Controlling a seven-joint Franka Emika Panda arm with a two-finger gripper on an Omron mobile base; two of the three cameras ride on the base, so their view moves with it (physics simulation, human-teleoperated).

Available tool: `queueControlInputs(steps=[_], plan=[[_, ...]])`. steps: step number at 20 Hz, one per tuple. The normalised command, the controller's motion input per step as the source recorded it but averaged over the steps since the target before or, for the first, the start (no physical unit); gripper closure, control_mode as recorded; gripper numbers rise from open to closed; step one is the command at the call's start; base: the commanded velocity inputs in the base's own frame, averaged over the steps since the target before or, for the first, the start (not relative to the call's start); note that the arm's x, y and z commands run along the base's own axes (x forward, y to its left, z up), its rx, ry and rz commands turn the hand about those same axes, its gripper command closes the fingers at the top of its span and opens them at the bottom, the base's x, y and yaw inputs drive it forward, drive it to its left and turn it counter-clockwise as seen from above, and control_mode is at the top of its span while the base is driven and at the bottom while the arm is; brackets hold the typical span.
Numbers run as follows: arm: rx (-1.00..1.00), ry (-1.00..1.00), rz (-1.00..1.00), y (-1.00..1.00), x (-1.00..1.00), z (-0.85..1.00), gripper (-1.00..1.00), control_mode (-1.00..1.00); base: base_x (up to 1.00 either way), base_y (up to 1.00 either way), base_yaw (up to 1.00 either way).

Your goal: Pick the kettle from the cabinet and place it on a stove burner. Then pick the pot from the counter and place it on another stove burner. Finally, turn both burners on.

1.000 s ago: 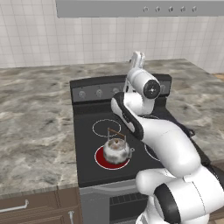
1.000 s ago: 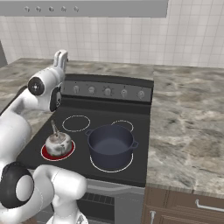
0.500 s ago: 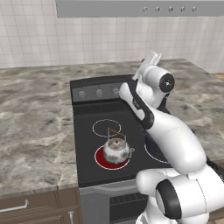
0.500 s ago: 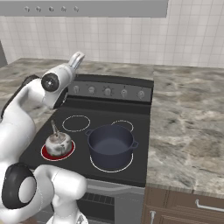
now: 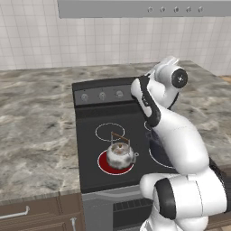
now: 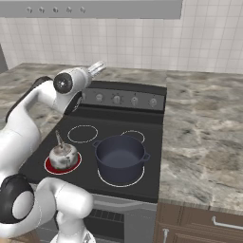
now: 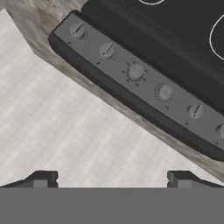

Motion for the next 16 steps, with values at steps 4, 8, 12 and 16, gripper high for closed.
queueControlInputs(steps=[4,8,12,16], plan=[[0.32,0.13,-0.11,-0.32,-0.01,0.07,-1.00,-1.00,0.00,0.00,0.00],[0.31,0.10,-0.08,-0.35,-0.01,0.00,-1.00,-1.00,0.00,0.00,0.00],[0.29,0.09,-0.05,-0.41,0.00,0.00,-1.00,-1.00,0.00,0.00,0.00],[0.24,0.07,-0.04,-0.36,0.00,0.00,-1.00,-1.00,0.00,0.00,0.00]])
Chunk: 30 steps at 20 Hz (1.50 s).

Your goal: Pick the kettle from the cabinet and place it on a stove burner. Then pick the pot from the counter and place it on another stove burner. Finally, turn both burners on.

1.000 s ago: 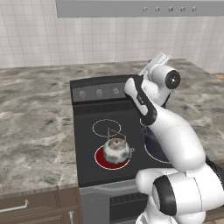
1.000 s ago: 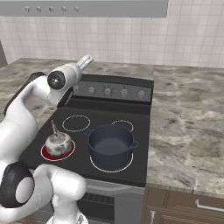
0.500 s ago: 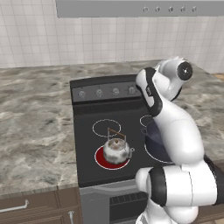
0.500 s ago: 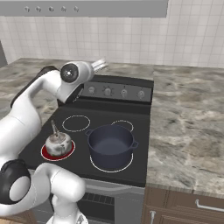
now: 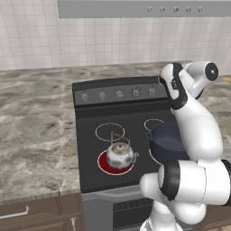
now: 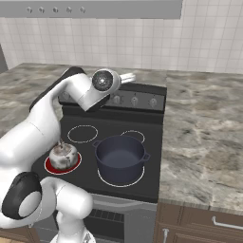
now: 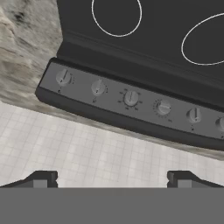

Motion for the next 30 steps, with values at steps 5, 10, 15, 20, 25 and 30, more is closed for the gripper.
queueControlInputs(steps=[5,10,15,20,25,30], plan=[[0.18,0.10,-0.05,-0.22,0.05,0.00,-1.00,-1.00,0.00,0.00,0.00],[0.14,0.13,-0.05,-0.16,0.11,-0.06,-1.00,-1.00,0.00,0.00,0.00],[0.11,0.13,-0.06,-0.08,0.18,-0.10,-1.00,-1.00,0.00,0.00,0.00],[0.09,0.08,-0.07,-0.11,0.10,0.00,-1.00,-1.00,0.00,0.00,0.00],[0.05,0.08,-0.06,-0.02,0.26,0.00,-1.00,-1.00,0.00,0.00,0.00],[0.02,0.12,-0.06,0.00,0.32,0.00,-1.00,-1.00,0.00,0.00,0.00]])
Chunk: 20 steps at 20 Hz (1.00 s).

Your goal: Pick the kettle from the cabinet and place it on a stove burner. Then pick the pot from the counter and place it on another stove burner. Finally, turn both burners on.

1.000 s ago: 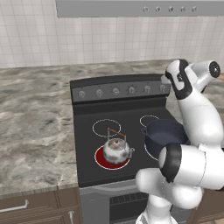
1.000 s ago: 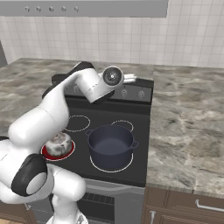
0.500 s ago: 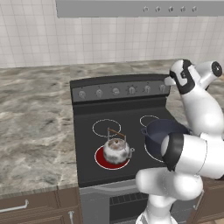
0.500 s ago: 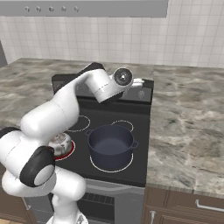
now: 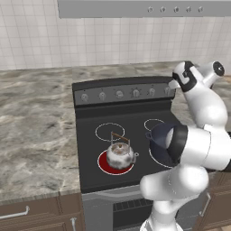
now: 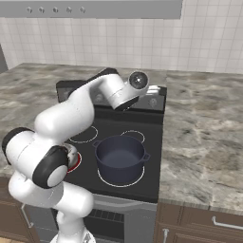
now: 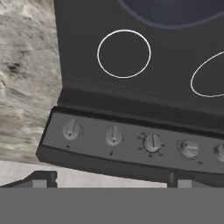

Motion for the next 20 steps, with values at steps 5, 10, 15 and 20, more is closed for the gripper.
queueControlInputs(steps=[5,10,15,20], plan=[[0.01,0.11,-0.02,0.00,0.18,0.00,-1.00,-1.00,0.00,0.00,0.00],[0.00,0.08,0.00,0.00,0.20,0.00,-1.00,-1.00,0.00,0.00,0.00],[0.00,0.08,-0.02,0.00,0.23,0.00,-1.00,-1.00,0.00,0.00,0.00],[0.00,0.07,-0.03,0.00,0.22,-0.01,-1.00,-1.00,0.00,0.00,0.00]])
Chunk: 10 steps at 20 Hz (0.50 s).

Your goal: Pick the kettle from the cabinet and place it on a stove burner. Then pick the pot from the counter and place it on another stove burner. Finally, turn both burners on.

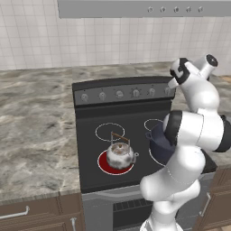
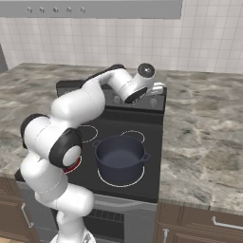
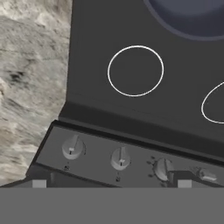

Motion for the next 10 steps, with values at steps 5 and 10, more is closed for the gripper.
queueControlInputs(steps=[5,10], plan=[[0.01,0.04,-0.04,0.00,0.19,-0.05,-1.00,-1.00,0.00,0.00,0.00],[0.04,0.00,-0.05,0.00,0.11,-0.07,-1.00,-1.00,0.00,0.00,0.00]])
